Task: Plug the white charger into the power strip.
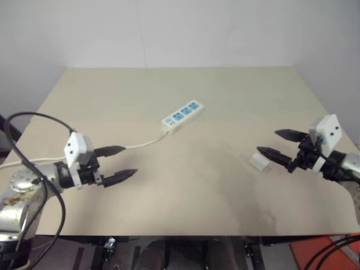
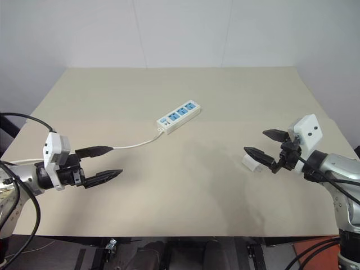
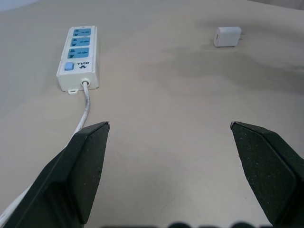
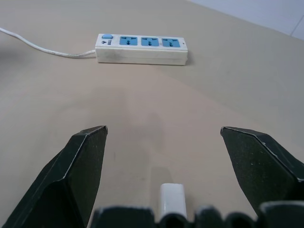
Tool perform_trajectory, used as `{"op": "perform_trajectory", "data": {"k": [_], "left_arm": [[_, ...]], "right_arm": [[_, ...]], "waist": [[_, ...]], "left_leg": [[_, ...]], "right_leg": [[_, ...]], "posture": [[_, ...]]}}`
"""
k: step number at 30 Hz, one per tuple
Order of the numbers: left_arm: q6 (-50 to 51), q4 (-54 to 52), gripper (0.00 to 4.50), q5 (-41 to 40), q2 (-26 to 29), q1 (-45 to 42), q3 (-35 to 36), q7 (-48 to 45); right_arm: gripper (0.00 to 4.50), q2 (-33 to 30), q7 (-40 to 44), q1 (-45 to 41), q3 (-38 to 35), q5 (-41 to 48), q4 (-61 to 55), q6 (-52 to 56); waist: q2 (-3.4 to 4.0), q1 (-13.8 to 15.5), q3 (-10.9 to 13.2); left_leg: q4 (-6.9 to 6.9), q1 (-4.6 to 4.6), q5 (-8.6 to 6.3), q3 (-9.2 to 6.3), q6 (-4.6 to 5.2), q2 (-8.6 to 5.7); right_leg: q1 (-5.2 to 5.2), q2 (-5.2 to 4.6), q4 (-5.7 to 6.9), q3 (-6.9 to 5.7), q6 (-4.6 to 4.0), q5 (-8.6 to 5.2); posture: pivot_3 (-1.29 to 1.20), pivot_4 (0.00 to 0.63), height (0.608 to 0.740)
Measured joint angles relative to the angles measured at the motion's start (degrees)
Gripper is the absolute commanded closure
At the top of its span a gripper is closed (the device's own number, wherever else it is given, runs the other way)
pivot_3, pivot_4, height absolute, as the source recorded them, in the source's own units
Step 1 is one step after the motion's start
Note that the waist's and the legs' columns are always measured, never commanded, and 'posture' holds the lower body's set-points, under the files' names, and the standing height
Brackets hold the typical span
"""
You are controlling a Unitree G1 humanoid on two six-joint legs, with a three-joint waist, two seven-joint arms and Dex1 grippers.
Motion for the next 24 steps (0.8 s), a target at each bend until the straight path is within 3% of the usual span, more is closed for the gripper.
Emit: {"op": "perform_trajectory", "data": {"k": [14,20,24], "left_arm": [[0.16,2.14,0.05,1.70,-1.17,-3.79,-1.36,3.58],[1.17,10.40,0.05,7.69,-4.19,-17.22,-10.45,7.53],[7.56,21.99,0.05,13.95,-10.08,-30.58,-18.81,12.72]], "right_arm": [[0.00,-0.09,0.00,-1.13,0.28,-0.01,0.90,0.00],[0.00,-0.07,-0.25,-3.23,2.01,-0.01,1.16,-0.01],[0.00,0.01,-0.41,-4.36,2.53,0.07,1.44,-0.01]], "waist": [[0.00,0.05,0.00],[-0.04,0.13,-0.01],[-0.08,0.17,0.01]], "left_leg": [[0.02,0.13,0.00,0.16,0.00,0.10],[0.10,0.20,0.02,0.22,-0.03,0.07],[0.16,0.20,0.03,0.26,-0.03,0.03]], "right_leg": [[0.02,0.18,0.04,0.21,-0.03,0.09],[0.11,0.23,0.05,0.26,0.02,0.18],[0.10,0.26,0.08,0.27,0.06,0.21]], "posture": [[0.00,0.150,0.740],[0.00,0.150,0.740],[0.00,0.150,0.740]]}}
